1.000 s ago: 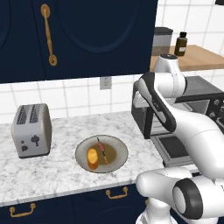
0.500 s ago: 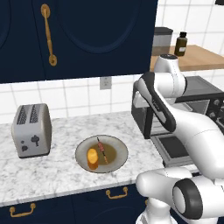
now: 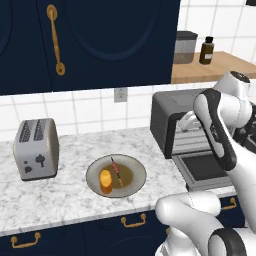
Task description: Pick up the kebab skewer and baguette bread, and place them inside the toaster oven. Close the toaster oven door and start by setting the timer.
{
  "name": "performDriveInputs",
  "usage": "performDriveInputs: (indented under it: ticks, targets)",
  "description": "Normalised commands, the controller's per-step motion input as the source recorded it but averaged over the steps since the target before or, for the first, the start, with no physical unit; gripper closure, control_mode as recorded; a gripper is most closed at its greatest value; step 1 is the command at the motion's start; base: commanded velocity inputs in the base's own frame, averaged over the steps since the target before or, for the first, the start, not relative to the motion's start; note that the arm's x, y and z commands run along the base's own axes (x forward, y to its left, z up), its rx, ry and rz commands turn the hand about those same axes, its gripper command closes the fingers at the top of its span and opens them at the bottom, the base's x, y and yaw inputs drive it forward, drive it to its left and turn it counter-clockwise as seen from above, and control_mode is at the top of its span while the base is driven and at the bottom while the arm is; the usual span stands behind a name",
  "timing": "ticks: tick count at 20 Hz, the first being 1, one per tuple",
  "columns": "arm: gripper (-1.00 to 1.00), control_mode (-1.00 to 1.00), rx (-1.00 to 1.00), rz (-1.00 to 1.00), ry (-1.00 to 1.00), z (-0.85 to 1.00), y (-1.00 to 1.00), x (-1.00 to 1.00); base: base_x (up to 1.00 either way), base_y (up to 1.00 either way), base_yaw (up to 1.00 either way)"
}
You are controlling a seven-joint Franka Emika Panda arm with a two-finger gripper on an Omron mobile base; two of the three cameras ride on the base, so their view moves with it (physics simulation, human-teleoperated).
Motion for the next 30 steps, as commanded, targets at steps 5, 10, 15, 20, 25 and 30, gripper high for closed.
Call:
performDriveInputs:
  ticks: [5,10,15,20,25,30]
  targets:
    - [-1.00,-1.00,0.18,0.47,-0.35,-0.29,-0.79,-0.18,0.00,0.00,0.00]
    - [-1.00,-1.00,0.19,0.24,-0.30,-0.30,-0.44,0.27,0.00,0.00,0.00]
    - [-1.00,-1.00,0.17,0.05,-0.26,-0.27,-0.04,0.31,0.00,0.00,0.00]
    - [-1.00,-1.00,0.17,0.00,-0.14,-0.05,-0.35,0.54,0.00,0.00,0.00]
    - [-1.00,-1.00,0.08,-0.12,-0.17,-0.09,-0.14,0.39,0.00,0.00,0.00]
    - [-1.00,-1.00,0.05,-0.10,-0.04,-0.21,-0.28,0.46,0.00,0.00,0.00]
